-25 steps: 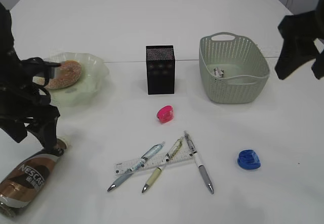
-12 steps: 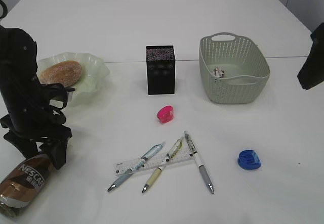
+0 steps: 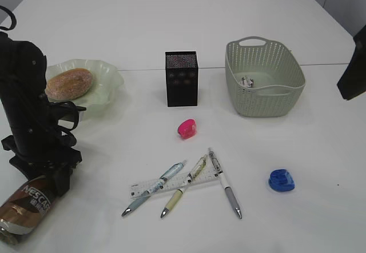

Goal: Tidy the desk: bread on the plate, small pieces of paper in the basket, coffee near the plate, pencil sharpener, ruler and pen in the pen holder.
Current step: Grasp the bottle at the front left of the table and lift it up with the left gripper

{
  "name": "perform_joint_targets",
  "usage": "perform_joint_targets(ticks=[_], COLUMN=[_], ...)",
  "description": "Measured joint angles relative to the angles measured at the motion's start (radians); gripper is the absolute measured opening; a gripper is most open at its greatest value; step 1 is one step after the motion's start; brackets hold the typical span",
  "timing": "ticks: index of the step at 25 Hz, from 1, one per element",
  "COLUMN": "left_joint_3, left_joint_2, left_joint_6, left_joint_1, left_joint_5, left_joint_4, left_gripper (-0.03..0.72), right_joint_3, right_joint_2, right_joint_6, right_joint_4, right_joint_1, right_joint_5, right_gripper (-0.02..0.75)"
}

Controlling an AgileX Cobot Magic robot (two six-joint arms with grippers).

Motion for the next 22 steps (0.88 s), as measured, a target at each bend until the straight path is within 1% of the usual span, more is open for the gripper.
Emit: perform_joint_targets(ticks=[1,3,4,6,12,14,17,19,22], left_joint_3=[-0.002,-0.002,-0.002,-0.004,-0.001,0.026,0.114,0.195,0.313], left_joint_2=[0.0,0.0,0.0,0.0,0.0,-0.02,-0.084,-0.16,-0.317], left_joint_6=[0.0,0.0,0.0,0.0,0.0,0.0,0.0,0.0,0.0], left_joint_1=[0.0,0.0,0.0,0.0,0.0,0.0,0.0,0.0,0.0], left_joint_5=[0.0,0.0,0.0,0.0,0.0,-0.02,-0.093,-0.162,-0.315], left_joint_4=[0.002,0.002,0.004,0.004,-0.008,-0.014,-0.021,-0.021,-0.032], left_gripper=[0.4,0.321,0.295,0.271,0.263,0.263,0.262,0.262,0.26], right_joint_3=[0.0,0.0,0.0,0.0,0.0,0.0,0.0,0.0,0.0], right_joint_2=[0.0,0.0,0.0,0.0,0.0,0.0,0.0,0.0,0.0], right_joint_6=[0.0,0.0,-0.001,-0.002,-0.002,-0.002,-0.002,-0.003,-0.007], right_joint_4=[0.0,0.0,0.0,0.0,0.0,0.0,0.0,0.0,0.0], right_joint_1=[0.0,0.0,0.0,0.0,0.0,0.0,0.0,0.0,0.0], right_joint_5=[0.0,0.0,0.0,0.0,0.0,0.0,0.0,0.0,0.0], right_gripper=[0.506,0.506,0.506,0.506,0.507,0.507,0.507,0.507,0.507])
